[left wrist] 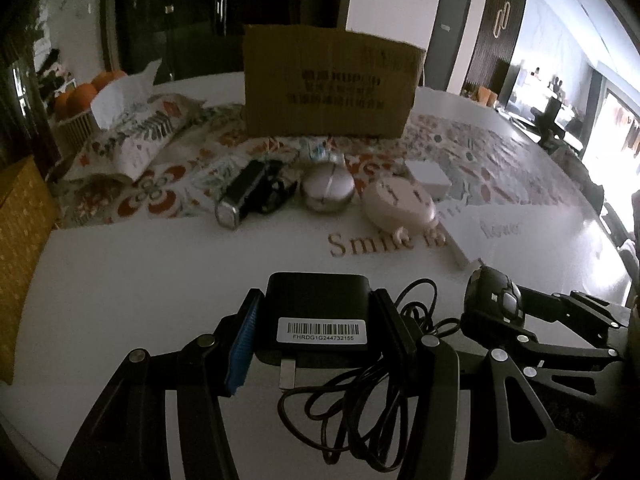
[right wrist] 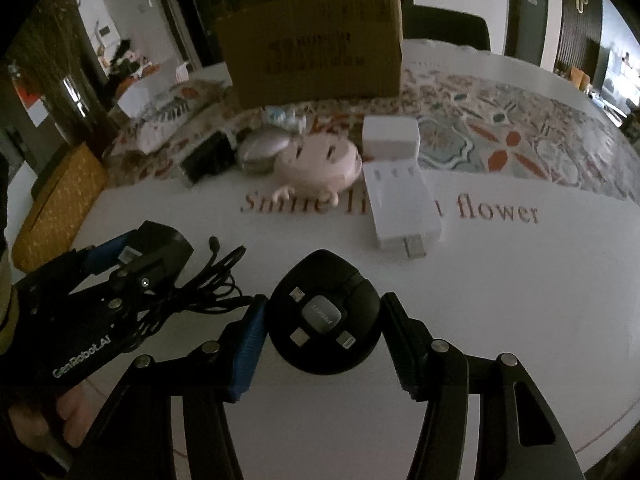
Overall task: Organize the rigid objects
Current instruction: 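Lift the grey puck and black adapter and carry both toward the cardboard box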
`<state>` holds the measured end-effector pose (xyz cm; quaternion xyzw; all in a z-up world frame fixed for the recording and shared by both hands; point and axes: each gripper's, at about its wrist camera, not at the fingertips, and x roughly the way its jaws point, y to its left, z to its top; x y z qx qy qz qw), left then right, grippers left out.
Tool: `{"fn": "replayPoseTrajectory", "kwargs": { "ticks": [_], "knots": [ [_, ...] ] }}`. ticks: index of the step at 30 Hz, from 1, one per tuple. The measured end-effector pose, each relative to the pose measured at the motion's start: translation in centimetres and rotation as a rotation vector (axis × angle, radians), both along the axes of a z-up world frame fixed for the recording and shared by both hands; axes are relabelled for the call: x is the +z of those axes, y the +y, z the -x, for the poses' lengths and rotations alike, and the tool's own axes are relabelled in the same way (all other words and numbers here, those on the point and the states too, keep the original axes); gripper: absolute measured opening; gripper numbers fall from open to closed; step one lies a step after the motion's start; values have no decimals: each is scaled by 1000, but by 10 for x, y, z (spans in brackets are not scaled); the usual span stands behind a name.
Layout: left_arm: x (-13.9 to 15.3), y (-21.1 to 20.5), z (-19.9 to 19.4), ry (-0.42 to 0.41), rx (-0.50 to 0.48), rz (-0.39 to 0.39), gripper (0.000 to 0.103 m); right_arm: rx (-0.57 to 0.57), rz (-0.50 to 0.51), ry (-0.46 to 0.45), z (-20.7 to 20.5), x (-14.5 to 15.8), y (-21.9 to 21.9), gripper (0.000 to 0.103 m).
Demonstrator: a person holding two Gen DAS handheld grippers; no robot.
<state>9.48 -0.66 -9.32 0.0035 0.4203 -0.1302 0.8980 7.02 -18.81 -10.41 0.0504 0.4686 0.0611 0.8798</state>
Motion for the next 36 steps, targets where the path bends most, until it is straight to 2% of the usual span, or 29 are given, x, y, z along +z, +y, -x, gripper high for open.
{"fn": "replayPoseTrajectory", "kwargs": {
  "ticks": [14,36],
  "knots": [
    [44,-1,-26,-123,31,25,54,-22,-24,-184,-28,47,-4,57],
    [110,-3,-71,-289,56,37,54,-12,-25,-399,-74,117,-7,57]
  ]
}}
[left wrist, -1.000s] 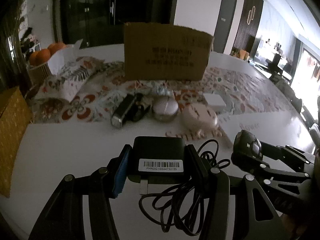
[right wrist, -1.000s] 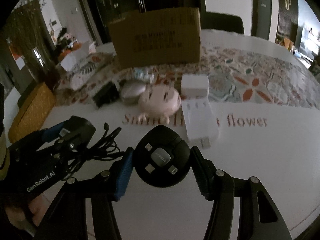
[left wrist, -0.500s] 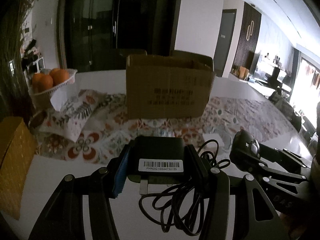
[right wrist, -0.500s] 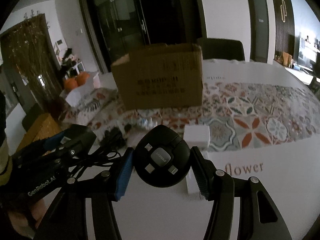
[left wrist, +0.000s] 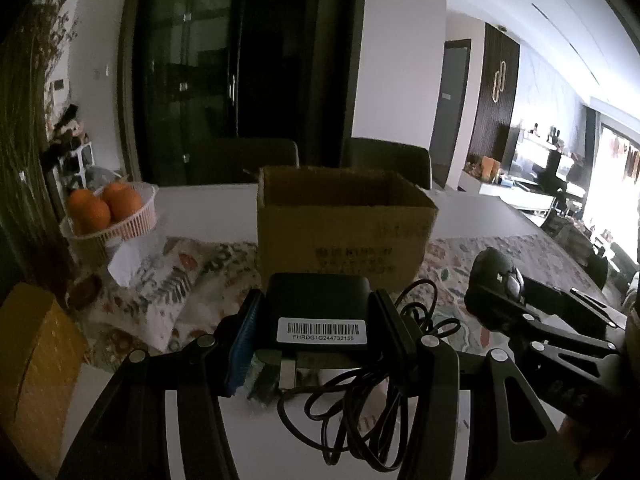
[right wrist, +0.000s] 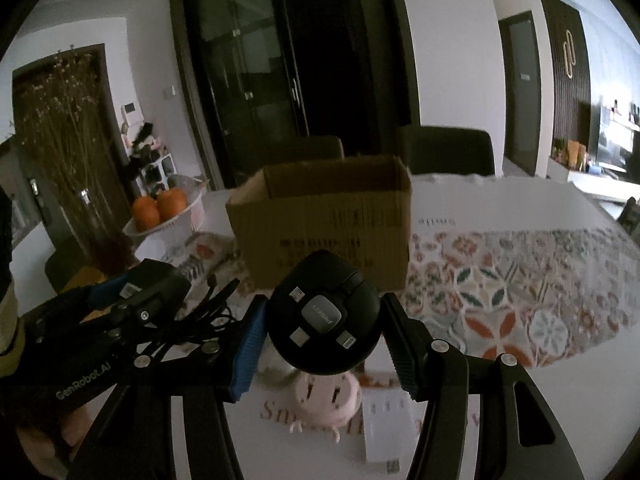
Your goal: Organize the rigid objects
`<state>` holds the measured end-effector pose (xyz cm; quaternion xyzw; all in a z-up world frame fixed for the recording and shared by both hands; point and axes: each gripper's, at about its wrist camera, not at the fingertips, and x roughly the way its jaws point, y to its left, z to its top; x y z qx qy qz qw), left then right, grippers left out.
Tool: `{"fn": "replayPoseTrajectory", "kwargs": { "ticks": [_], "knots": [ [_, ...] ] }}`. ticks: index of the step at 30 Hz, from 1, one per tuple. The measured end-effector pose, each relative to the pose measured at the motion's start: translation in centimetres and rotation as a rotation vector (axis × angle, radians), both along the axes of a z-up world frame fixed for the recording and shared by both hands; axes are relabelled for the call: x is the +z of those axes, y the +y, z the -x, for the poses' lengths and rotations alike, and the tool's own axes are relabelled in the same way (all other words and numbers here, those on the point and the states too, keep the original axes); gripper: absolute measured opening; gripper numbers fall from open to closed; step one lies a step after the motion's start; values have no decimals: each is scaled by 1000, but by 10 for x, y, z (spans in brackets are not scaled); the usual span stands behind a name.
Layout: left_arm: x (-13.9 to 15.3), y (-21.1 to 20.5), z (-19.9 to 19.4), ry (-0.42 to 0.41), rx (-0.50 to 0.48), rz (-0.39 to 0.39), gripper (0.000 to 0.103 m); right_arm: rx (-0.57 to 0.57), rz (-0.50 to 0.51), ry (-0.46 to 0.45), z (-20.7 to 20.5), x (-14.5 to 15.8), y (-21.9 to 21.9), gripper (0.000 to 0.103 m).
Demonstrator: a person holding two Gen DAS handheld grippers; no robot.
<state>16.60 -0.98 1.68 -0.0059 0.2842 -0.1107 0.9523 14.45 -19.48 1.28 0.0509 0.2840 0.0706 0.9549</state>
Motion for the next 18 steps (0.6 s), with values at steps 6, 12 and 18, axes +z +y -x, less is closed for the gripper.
{"fn": "replayPoseTrajectory", "kwargs": {
  "ticks": [6,12,18],
  "knots": [
    [15,1,-17,-41,12,-2,54,6,12,-46,-13,18,1,57],
    [26,0,-38,-58,15,-4,54,-1,20,-83,-30,35,0,57],
    [38,-3,-60,-95,21,-33,25,-2,6,-94,-52,49,-5,57]
  ]
}}
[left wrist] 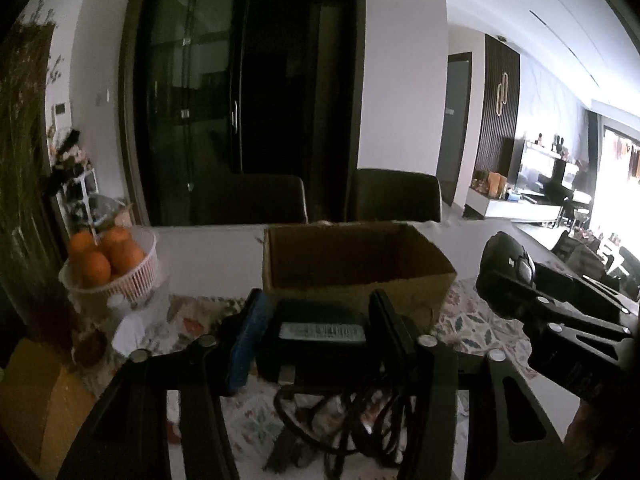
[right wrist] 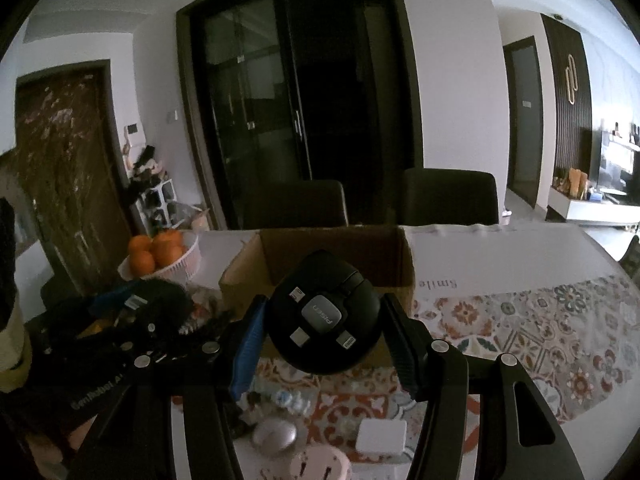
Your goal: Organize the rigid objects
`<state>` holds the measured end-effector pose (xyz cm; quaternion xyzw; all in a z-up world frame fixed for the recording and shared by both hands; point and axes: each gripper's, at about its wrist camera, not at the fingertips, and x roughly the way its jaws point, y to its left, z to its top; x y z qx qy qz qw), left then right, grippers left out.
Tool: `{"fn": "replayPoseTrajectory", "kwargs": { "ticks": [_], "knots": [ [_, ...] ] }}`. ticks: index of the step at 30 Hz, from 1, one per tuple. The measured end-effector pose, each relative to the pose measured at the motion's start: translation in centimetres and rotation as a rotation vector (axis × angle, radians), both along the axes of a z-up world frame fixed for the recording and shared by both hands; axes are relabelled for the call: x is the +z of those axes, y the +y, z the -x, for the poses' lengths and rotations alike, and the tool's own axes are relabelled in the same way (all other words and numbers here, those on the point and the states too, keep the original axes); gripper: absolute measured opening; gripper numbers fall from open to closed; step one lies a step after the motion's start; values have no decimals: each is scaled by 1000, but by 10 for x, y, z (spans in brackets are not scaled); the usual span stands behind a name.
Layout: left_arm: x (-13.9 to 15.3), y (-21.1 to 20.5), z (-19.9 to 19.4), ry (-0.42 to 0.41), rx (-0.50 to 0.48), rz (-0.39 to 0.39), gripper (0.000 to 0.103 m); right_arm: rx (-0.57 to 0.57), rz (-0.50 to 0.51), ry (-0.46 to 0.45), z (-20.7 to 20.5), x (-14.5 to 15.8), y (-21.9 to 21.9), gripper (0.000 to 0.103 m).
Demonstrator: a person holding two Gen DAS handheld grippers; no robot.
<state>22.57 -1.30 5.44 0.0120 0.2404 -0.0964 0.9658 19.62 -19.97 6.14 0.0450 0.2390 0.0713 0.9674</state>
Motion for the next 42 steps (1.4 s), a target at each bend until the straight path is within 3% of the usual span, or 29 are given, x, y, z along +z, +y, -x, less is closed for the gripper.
{"fn": "replayPoseTrajectory", "kwargs": {
  "ticks": [1,3,5,11,24,42],
  "knots": [
    [2,-1,-2,-3,3,-9,10,0,2,1,-5,2,-1,57],
    [8,-2,-9,-17,-9,0,11,-6,-3,5,-13,5,-3,57],
    [7,-4,-22,15,-15,-15,5,-4,-3,12,-23,6,-4,57],
    [-7,-4,-40,96,-48,2,5,8,2,45,-37,3,-1,57],
    [0,5,-63,136,-30,-7,5,23,35,63,-66,9,7,57],
    [-17,6,-133,274,-11,-20,5,25,16,225,-155,-18,-2,57]
  ]
}}
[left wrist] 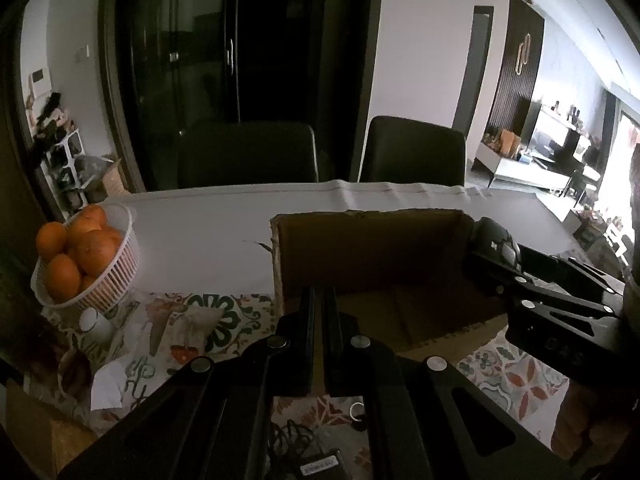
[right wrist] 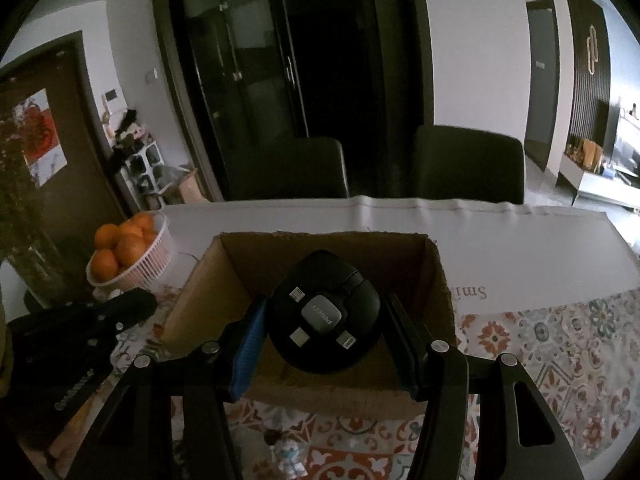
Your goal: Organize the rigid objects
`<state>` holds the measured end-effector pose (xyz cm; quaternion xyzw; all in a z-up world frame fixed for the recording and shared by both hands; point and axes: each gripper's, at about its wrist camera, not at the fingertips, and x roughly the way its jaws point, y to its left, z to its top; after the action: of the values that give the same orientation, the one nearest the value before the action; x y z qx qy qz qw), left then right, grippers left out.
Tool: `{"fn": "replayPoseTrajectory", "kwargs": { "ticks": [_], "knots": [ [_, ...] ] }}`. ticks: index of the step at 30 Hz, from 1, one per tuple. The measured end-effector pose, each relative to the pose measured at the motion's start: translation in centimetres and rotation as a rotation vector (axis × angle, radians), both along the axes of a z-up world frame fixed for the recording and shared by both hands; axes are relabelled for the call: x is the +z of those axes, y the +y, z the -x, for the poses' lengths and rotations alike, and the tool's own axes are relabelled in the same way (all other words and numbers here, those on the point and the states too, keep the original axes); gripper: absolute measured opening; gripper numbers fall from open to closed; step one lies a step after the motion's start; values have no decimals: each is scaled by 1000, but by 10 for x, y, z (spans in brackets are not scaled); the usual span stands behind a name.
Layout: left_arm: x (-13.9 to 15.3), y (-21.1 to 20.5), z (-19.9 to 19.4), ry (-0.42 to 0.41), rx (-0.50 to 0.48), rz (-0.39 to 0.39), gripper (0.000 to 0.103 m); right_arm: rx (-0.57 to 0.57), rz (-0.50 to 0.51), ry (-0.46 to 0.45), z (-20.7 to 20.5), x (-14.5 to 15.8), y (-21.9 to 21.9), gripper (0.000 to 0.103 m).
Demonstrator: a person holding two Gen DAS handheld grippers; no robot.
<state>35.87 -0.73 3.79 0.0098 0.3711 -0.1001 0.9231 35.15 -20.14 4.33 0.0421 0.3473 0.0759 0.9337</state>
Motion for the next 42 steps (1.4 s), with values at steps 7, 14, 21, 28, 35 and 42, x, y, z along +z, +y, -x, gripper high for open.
{"fn": "replayPoseTrajectory", "kwargs": {
  "ticks": [7,14,21,28,35,42],
  "knots": [
    [-12,1,-10,33,3,8,6,-1,-9,32,-14,-12,-1,59],
    [-11,-1,2,29,-4,8,6,-22,29,-5,2,-4,0,61],
    [-3,-2,28,3,-10,-8,12,-24,12,-10,27,2,-3,61],
    [-3,1,53,8,10,-15,26,-33,16,-13,52,3,-1,61],
    [-13,4,71,39,31,-17,49,-44,29,11,71,0,-1,70],
    [-26,2,86,81,32,-32,74,-53,43,74,84,-14,-4,78]
  ]
}}
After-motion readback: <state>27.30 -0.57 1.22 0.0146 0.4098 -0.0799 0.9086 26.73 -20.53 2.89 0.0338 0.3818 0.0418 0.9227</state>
